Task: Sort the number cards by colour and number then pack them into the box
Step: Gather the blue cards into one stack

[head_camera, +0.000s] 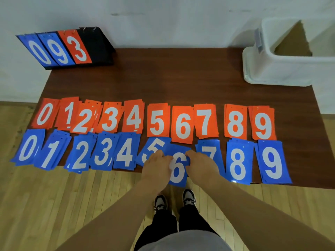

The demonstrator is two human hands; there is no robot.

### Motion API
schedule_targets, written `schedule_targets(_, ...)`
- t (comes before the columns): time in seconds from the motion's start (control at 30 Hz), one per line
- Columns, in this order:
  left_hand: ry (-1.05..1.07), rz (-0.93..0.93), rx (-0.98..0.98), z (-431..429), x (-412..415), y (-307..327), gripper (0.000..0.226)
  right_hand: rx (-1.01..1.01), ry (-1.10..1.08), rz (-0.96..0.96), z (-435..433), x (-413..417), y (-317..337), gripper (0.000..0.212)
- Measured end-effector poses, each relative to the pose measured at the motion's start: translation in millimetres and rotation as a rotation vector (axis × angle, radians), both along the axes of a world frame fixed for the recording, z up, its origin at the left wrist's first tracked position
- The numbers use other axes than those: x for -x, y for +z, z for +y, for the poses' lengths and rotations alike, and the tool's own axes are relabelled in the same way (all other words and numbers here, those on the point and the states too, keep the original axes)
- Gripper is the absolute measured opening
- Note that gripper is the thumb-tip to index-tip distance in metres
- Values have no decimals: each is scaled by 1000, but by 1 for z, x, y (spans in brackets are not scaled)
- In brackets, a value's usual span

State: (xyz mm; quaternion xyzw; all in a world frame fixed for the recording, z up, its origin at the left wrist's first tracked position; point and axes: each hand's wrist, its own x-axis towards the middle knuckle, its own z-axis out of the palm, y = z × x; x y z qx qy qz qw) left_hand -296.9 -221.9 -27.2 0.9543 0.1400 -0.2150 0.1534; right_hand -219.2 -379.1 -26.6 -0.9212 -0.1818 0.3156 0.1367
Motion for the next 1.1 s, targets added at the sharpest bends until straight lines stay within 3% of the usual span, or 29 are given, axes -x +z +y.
schedule_targets(0.17, 136, -128, 74, 24, 9, 34, 50, -86, -41, -7, 1, -6, 33, 49)
schedule_targets(0.53, 442, -339, -9, 143, 87, 82, 54, -145, 159, -211, 106, 7, 95, 60)
schedule_targets(0.9, 597, -291, -12, 352, 238, 84, 66, -148, 158, -128, 305, 127, 81, 68)
schedule_targets(1.1, 638, -271, 64, 418, 277, 83, 67, -167, 136, -98, 376, 160, 81, 67)
